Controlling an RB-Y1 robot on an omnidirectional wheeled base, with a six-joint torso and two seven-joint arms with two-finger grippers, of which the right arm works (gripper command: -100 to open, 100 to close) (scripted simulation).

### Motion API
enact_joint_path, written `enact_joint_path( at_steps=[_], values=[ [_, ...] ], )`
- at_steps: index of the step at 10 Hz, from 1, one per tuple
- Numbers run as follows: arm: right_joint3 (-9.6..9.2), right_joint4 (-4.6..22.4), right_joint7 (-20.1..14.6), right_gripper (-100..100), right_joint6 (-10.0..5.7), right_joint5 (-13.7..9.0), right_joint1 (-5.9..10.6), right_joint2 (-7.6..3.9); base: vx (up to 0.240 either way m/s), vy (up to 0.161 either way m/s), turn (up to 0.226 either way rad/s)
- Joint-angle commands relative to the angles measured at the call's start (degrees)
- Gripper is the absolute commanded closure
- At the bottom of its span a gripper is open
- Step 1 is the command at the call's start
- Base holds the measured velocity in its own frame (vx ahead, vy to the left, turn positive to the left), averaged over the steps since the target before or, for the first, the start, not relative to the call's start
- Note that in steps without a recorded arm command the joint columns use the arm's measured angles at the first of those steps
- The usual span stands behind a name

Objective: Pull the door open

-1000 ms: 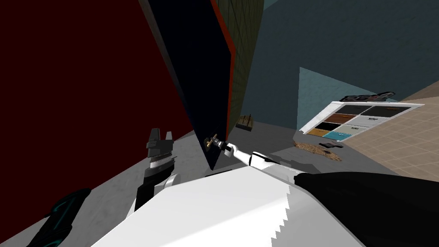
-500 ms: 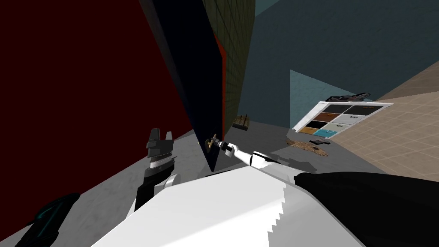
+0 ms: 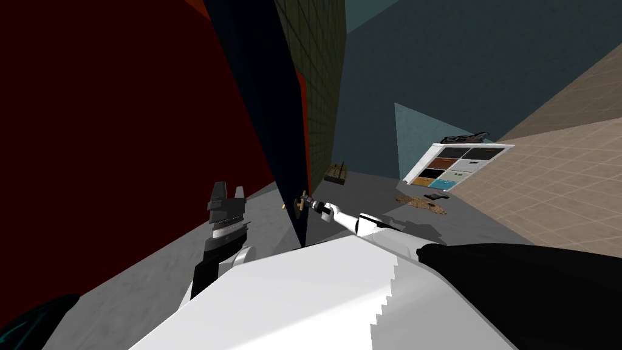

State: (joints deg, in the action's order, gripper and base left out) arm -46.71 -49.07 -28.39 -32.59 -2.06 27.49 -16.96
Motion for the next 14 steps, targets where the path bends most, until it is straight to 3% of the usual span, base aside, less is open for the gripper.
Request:
enact_joint_path(
  at_steps=[1,4,9,11,12,14],
  values=[
    [-0.63,0.4,-1.4,100,-1.13,-0.5,0.89,-1.63,-0.014,-0.150,-0.060],
    [-2.68,1.0,-3.7,100,-3.66,-0.9,2.13,-3.01,0.009,-0.017,0.033],
    [-5.83,1.1,-6.5,100,-7.17,-1.0,3.66,-4.45,0.042,0.120,0.206],
    [-6.53,1.1,-7.0,100,-7.95,-0.9,3.88,-4.72,0.074,0.164,0.239],
    [-6.23,1.2,-6.8,100,-7.44,-0.9,3.86,-4.76,0.044,0.072,0.061],
    [-5.74,1.4,-6.4,100,-7.38,-1.6,4.01,-4.82,-0.048,-0.085,0.016]
  ],
)
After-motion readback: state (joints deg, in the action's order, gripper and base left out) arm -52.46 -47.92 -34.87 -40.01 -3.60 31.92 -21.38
